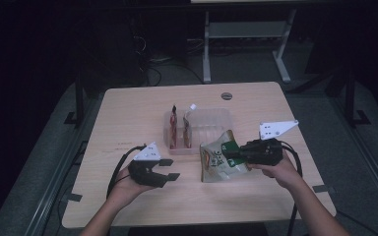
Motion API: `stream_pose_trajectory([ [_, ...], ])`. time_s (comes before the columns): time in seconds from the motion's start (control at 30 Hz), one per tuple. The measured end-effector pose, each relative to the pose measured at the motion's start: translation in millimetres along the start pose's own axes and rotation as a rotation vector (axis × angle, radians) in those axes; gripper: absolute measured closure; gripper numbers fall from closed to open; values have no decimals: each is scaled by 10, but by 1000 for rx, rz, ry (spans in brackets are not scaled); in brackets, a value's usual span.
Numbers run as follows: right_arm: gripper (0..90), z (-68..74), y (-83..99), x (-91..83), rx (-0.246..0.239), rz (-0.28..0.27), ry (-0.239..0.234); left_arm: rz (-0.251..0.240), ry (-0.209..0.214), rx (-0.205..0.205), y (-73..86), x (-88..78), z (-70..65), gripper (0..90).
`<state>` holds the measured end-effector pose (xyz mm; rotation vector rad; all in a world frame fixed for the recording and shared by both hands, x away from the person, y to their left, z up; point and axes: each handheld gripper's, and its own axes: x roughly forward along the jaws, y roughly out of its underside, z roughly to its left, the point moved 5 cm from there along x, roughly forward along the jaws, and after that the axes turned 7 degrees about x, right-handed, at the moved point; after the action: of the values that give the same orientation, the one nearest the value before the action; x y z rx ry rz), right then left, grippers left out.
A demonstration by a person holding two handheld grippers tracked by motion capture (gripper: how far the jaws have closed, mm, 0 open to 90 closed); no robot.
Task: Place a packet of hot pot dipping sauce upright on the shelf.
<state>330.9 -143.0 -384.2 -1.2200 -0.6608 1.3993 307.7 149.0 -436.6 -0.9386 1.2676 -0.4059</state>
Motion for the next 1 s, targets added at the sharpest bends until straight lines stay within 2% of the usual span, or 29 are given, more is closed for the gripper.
stream_pose_trajectory([
  [0.13,900,-7,-57,-5,-11,-8,13,14,2,0,104,-62,-2,336],
  [0.43,900,-59,-221,-59,-13,-55,44,10,12,-25,133,-75,40,321],
  [0.5,900,-91,-252,-74,-10,-65,51,11,11,-15,130,-69,51,317],
  [0.67,900,-182,-327,-84,-12,-80,78,13,11,-20,141,-50,64,305],
  [1.0,900,-455,-462,-122,-1,-116,149,13,8,-19,175,-45,103,293],
])
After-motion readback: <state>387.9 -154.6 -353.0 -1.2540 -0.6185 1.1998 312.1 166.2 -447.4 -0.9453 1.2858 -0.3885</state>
